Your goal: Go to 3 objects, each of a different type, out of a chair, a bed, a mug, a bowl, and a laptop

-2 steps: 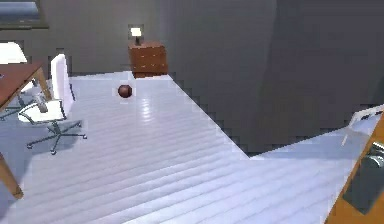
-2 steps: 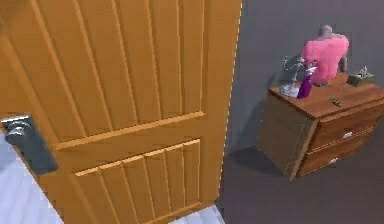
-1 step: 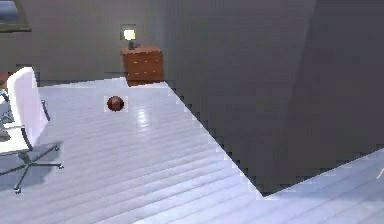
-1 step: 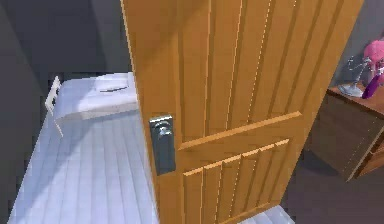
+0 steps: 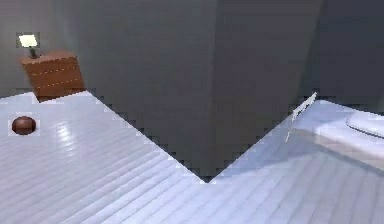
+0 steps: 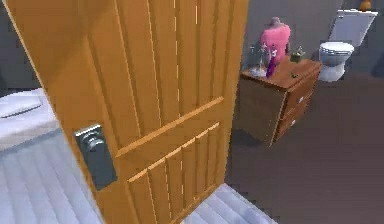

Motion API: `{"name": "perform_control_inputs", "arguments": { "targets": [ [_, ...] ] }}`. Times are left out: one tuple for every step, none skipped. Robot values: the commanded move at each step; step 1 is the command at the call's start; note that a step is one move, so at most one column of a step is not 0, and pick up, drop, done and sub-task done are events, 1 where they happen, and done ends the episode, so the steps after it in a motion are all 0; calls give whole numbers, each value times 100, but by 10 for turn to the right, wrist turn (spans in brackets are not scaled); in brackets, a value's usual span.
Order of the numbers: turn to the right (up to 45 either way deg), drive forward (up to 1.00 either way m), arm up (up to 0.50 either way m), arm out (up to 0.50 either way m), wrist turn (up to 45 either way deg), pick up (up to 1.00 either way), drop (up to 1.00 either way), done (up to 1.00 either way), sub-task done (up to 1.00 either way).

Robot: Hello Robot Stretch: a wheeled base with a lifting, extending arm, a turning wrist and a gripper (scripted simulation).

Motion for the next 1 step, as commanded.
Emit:
{"name": "perform_control_inputs", "arguments": {
  "targets": [
    [0, 35, 0, 0, 0, 0, 0, 0, 0]
  ]
}}
